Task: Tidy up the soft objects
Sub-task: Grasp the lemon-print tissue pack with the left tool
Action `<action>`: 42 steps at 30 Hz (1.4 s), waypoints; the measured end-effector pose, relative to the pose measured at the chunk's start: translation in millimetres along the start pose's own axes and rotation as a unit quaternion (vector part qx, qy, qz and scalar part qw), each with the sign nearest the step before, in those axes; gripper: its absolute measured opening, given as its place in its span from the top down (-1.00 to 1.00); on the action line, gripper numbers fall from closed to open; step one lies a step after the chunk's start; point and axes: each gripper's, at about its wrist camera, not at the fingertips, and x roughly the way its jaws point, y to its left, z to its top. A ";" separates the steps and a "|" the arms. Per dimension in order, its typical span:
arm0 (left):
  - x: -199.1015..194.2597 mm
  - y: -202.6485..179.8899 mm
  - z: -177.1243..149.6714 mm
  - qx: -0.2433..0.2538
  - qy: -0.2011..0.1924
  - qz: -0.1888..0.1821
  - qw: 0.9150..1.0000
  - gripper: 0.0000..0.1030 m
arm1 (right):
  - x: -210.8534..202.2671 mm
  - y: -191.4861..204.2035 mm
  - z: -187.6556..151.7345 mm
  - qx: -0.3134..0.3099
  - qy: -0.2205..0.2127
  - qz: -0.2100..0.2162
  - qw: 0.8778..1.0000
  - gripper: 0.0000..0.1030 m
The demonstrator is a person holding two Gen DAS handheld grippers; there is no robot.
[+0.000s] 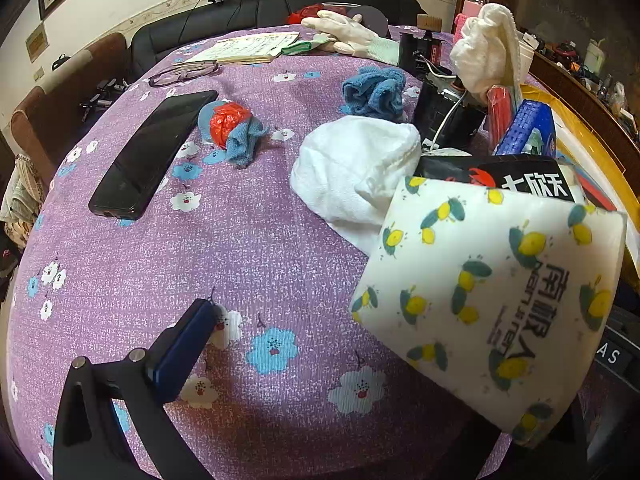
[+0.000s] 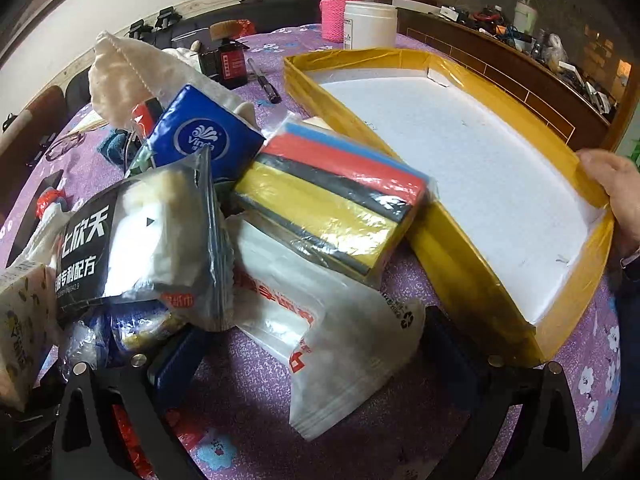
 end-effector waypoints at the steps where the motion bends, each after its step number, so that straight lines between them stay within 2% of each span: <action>1: 0.0 -0.1 0.0 0.000 0.000 0.000 1.000 -1.00 | -0.3 0.3 -0.2 0.000 0.000 0.000 1.000 -0.99; 25: 0.1 -1.2 -0.3 -0.012 0.001 0.010 1.000 -1.00 | 0.4 6.7 2.2 -0.009 0.001 0.002 1.000 -0.99; 30: -9.4 1.0 -6.9 -0.018 0.006 0.015 1.000 -1.00 | 0.1 0.2 5.2 -0.080 0.030 0.053 0.995 -0.99; 33: -25.6 6.5 -14.2 -0.029 -0.004 -0.013 0.999 -1.00 | -7.1 -4.0 -1.9 -0.127 0.033 0.098 0.987 -0.99; 36: -37.3 11.2 -26.9 -0.037 -0.013 -0.023 0.999 -1.00 | -17.4 -12.2 -10.3 -0.139 0.038 0.154 0.978 -0.99; 39: -46.3 11.9 -39.2 -0.036 -0.023 -0.034 0.998 -1.00 | -26.7 -19.5 -14.7 -0.134 0.029 0.189 0.972 -0.99; 42: -54.4 12.6 -49.0 -0.043 -0.036 -0.041 0.998 -1.00 | -37.1 -20.6 -24.7 -0.145 0.015 0.192 0.971 -0.99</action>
